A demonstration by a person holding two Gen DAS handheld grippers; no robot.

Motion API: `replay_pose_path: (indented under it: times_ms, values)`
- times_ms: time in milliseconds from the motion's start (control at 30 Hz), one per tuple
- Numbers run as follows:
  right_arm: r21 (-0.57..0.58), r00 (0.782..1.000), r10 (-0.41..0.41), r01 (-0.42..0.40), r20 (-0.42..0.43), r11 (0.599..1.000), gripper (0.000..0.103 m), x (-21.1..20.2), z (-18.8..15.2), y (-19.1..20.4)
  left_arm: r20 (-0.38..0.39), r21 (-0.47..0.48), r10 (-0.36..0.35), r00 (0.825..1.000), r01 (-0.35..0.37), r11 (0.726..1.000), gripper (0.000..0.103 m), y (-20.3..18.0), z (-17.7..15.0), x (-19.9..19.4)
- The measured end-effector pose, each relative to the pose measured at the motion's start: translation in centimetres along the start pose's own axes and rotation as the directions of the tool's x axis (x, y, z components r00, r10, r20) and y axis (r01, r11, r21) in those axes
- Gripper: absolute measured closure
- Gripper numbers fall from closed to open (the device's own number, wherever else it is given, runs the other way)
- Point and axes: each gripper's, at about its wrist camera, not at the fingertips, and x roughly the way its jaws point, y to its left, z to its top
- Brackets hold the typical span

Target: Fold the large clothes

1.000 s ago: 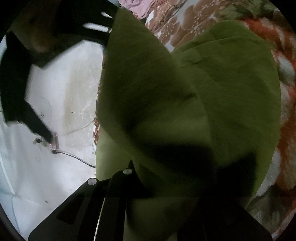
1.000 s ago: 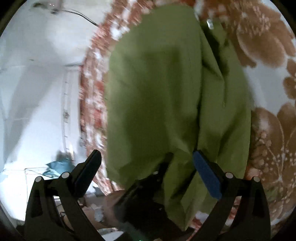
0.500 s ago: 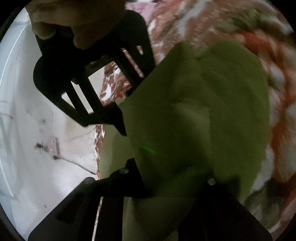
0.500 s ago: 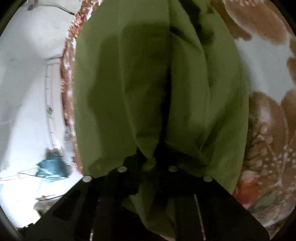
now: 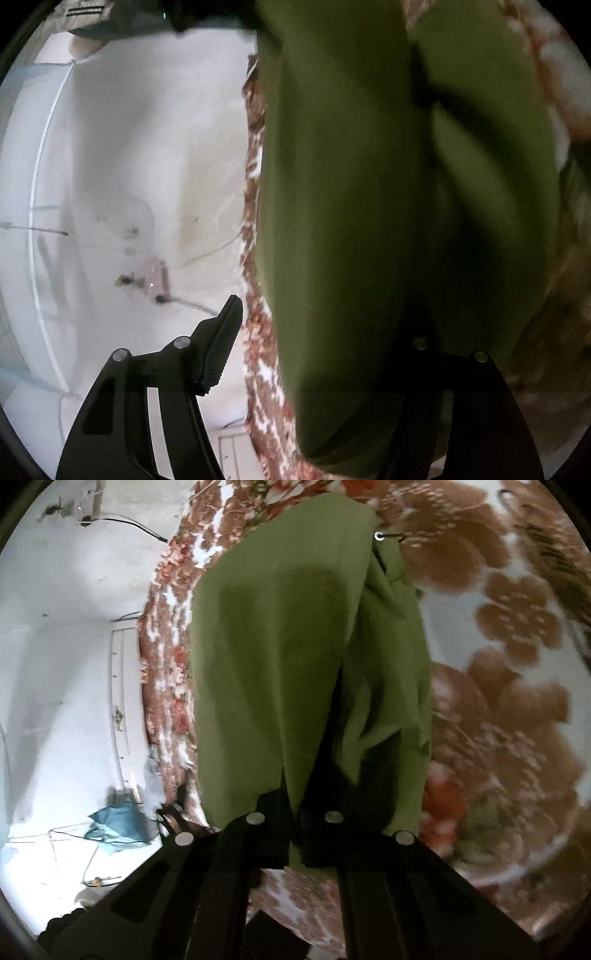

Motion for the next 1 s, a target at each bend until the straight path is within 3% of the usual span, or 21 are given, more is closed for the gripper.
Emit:
replay_pose_path:
  times_ms: [67, 167, 367, 400, 467, 533, 567, 600, 633, 667, 700, 733, 767, 867, 933, 1000]
  values:
    - [0.023, 1.000, -0.024, 0.024, -0.012, 0.999, 0.099, -0.1, -0.7, -1.8, 0.017, -0.003, -0.007, 1.000, 0.007, 1.000, 0.037, -1.0, -0.7, 0.2]
    - [0.064, 0.998, -0.053, 0.055, -0.039, 0.996, 0.099, 3.4, -1.0, -5.1, 0.000, 0.006, -0.024, 1.000, 0.024, 1.000, 0.039, -3.2, -0.9, 0.6]
    - [0.103, 0.995, -0.088, 0.093, -0.053, 0.990, 0.096, 7.1, -0.9, -7.4, 0.023, -0.040, 0.002, 1.000, -0.001, 0.999, 0.046, -4.9, -2.1, -0.2]
    - [0.096, 0.993, -0.103, 0.107, -0.052, 0.990, 0.093, 7.1, -1.0, -7.2, 0.023, -0.036, -0.011, 1.000, 0.012, 0.999, 0.046, -4.6, -2.0, -0.6]
    - [0.048, 0.984, -0.172, 0.175, -0.054, 0.983, 0.071, 6.2, -1.7, -6.6, 0.032, -0.050, -0.049, 0.998, 0.051, 0.997, 0.042, -2.9, -2.7, -0.8]
    - [-0.016, 0.963, -0.265, 0.264, -0.052, 0.964, 0.064, 5.1, -2.8, -5.8, 0.040, -0.065, -0.084, 0.996, 0.086, 0.994, 0.036, -1.0, -3.6, -1.9]
    - [-0.023, 0.959, -0.277, 0.277, -0.053, 0.961, 0.063, 5.0, -2.9, -5.5, 0.046, -0.077, -0.104, 0.994, 0.107, 0.991, 0.027, -0.2, -4.2, -2.7]
    - [-0.031, 0.946, -0.320, 0.319, -0.053, 0.947, 0.058, 4.5, -3.5, -5.4, 0.052, -0.088, -0.127, 0.990, 0.132, 0.987, 0.025, 0.7, -4.8, -3.6]
    - [-0.041, 0.920, -0.388, 0.387, -0.047, 0.921, 0.043, 3.9, -4.0, -5.2, 0.057, -0.099, -0.147, 0.988, 0.152, 0.983, 0.021, 1.3, -5.4, -4.2]
    - [-0.066, 0.880, -0.474, 0.472, -0.021, 0.879, 0.042, 3.1, -4.6, -4.8, 0.072, -0.116, -0.178, 0.981, 0.185, 0.976, 0.016, 2.2, -6.1, -5.2]
    - [-0.081, 0.860, -0.510, 0.508, -0.003, 0.858, 0.041, 2.7, -5.0, -4.3, 0.083, -0.124, -0.188, 0.979, 0.197, 0.973, 0.013, 2.6, -6.7, -5.9]
    - [-0.093, 0.850, -0.527, 0.527, 0.025, 0.845, 0.033, 1.9, -5.4, -3.7, 0.089, -0.137, -0.206, 0.974, 0.217, 0.967, 0.010, 3.4, -7.4, -6.8]
    - [-0.094, 0.853, -0.517, 0.521, 0.068, 0.848, 0.023, 0.8, -5.8, -2.6, 0.092, -0.164, -0.239, 0.967, 0.252, 0.954, 0.008, 4.1, -8.1, -7.4]
    - [-0.106, 0.855, -0.483, 0.506, 0.188, 0.856, 0.008, -1.0, -6.1, 0.7, 0.085, -0.291, -0.277, 0.957, 0.290, 0.912, 0.005, 7.6, -9.5, -7.5]
    - [-0.120, 0.833, -0.464, 0.516, 0.302, 0.848, 0.005, -1.3, -5.3, 4.1, 0.078, -0.364, -0.255, 0.964, 0.266, 0.892, 0.005, 9.4, -9.5, -6.4]
    - [-0.125, 0.808, -0.445, 0.524, 0.386, 0.843, 0.005, -0.8, -3.5, 6.2, 0.059, -0.427, -0.187, 0.981, 0.194, 0.883, 0.005, 10.7, -8.9, -4.3]
